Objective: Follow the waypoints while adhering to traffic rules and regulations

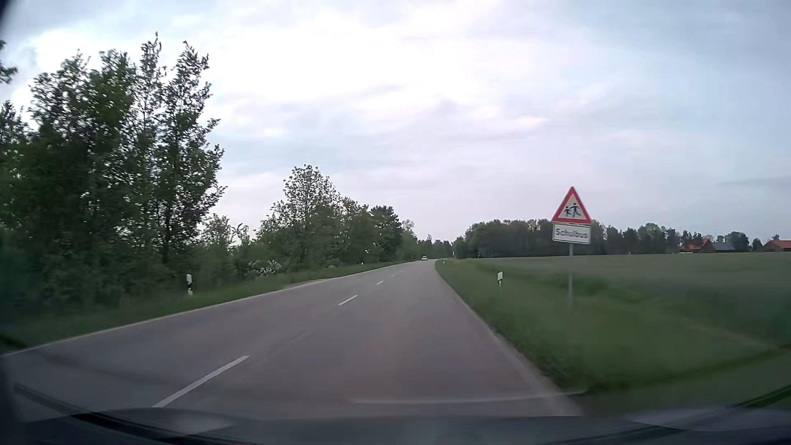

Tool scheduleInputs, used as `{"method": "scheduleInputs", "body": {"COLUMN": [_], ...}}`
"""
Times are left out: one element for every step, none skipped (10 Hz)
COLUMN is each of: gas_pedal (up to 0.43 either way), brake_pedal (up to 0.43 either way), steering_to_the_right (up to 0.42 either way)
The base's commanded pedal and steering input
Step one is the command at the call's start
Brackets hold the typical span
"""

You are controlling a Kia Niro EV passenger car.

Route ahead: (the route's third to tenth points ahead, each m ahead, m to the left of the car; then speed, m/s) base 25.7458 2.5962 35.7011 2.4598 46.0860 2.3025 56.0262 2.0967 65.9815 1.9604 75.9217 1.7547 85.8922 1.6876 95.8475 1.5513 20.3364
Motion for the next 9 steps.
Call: {"method": "scheduleInputs", "body": {"gas_pedal": [0.197, 0.197, 0.197, 0.197, 0.197, 0.197, 0.197, 0.197, 0.197], "brake_pedal": [0.0, 0.0, 0.0, 0.0, 0.0, 0.0, 0.0, 0.0, 0.0], "steering_to_the_right": [0.002, 0.002, 0.002, 0.002, 0.002, 0.002, 0.001, 0.001, 0.001]}}
